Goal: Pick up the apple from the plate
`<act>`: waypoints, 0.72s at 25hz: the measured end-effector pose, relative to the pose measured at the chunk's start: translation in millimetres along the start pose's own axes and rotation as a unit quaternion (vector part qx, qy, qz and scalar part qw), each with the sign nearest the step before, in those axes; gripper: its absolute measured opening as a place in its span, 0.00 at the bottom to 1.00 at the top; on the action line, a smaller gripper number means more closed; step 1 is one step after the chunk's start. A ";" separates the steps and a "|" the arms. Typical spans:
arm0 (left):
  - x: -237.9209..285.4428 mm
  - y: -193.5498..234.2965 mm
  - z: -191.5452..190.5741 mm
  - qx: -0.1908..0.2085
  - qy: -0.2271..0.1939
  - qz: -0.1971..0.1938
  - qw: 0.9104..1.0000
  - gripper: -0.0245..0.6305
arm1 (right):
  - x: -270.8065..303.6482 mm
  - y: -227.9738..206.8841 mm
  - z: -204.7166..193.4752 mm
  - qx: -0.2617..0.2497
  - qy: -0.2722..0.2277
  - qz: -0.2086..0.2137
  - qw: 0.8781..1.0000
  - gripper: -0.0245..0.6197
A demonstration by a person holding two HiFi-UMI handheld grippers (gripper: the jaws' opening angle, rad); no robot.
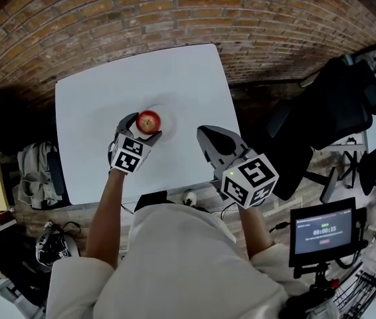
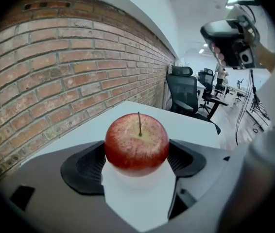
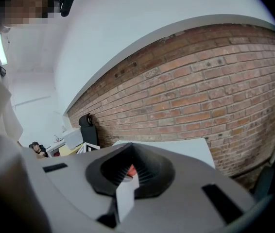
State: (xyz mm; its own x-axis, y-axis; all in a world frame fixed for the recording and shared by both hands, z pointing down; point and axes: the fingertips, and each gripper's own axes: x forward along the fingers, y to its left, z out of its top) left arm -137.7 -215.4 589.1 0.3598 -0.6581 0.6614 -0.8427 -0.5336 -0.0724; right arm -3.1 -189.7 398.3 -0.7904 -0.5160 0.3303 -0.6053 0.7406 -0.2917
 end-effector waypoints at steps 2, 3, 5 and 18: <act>-7.3 -0.4 5.2 0.000 -0.008 0.008 1.000 0.65 | -1.7 1.8 2.3 -0.006 -0.002 0.003 1.000 0.04; -11.5 -0.9 7.6 0.001 -0.012 0.012 1.000 0.65 | -2.6 2.8 3.1 -0.008 -0.003 0.005 1.000 0.04; -20.1 -3.1 11.4 0.001 -0.020 0.018 1.000 0.65 | -4.3 5.3 4.3 -0.012 -0.006 0.008 1.000 0.04; -78.2 -17.1 33.9 0.006 -0.072 0.054 0.996 0.65 | -8.6 23.7 13.4 -0.045 -0.017 0.033 0.998 0.04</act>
State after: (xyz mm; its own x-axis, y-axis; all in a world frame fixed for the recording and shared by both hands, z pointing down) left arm -137.8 -172.9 513.3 0.3211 -0.7812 0.5354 -0.8755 -0.4605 -0.1467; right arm -11.9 -173.5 376.5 -0.8318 -0.4784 0.2817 -0.5426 0.8078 -0.2303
